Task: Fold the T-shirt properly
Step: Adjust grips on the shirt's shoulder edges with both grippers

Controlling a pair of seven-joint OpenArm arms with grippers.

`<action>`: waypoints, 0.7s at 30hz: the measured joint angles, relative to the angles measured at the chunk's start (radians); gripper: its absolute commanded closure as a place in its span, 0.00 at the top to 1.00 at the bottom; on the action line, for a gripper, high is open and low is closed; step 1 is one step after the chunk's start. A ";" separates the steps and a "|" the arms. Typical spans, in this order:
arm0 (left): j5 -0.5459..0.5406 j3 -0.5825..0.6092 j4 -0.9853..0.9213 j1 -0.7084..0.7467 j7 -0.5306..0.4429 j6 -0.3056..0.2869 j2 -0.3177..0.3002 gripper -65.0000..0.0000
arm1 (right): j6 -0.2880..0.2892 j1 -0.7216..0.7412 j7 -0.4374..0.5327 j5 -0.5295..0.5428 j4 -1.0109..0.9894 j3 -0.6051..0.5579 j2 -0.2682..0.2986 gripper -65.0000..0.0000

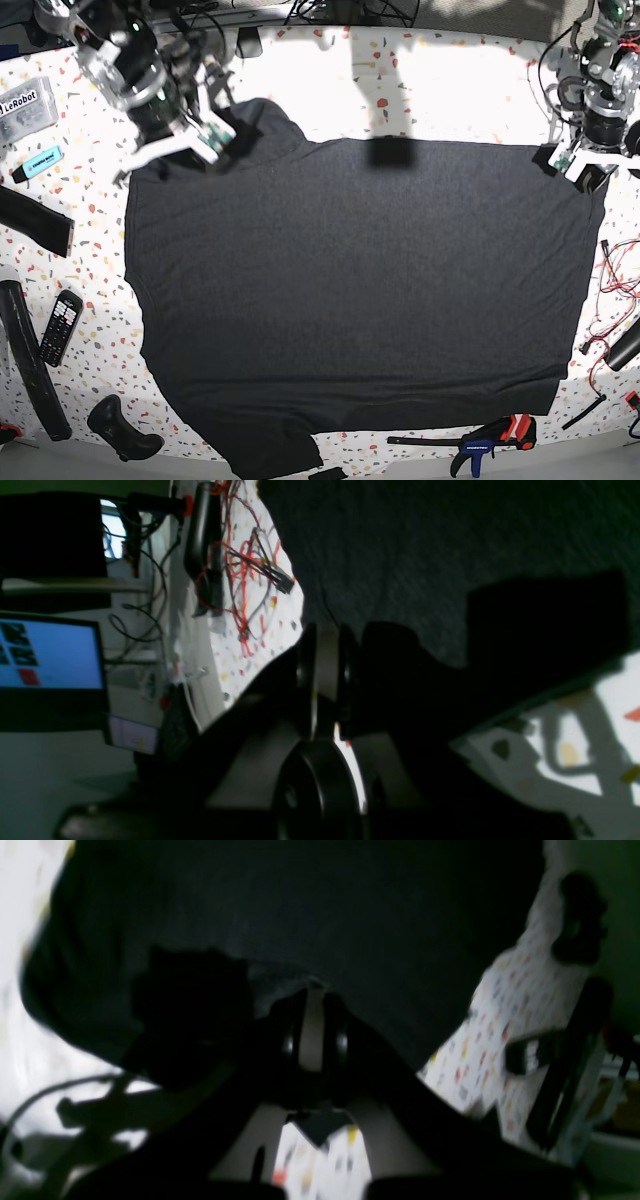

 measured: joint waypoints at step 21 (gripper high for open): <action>-0.029 -0.005 0.005 0.064 0.130 -0.309 -0.050 0.40 | 0.008 0.008 -0.015 0.000 0.000 -0.001 -0.031 0.00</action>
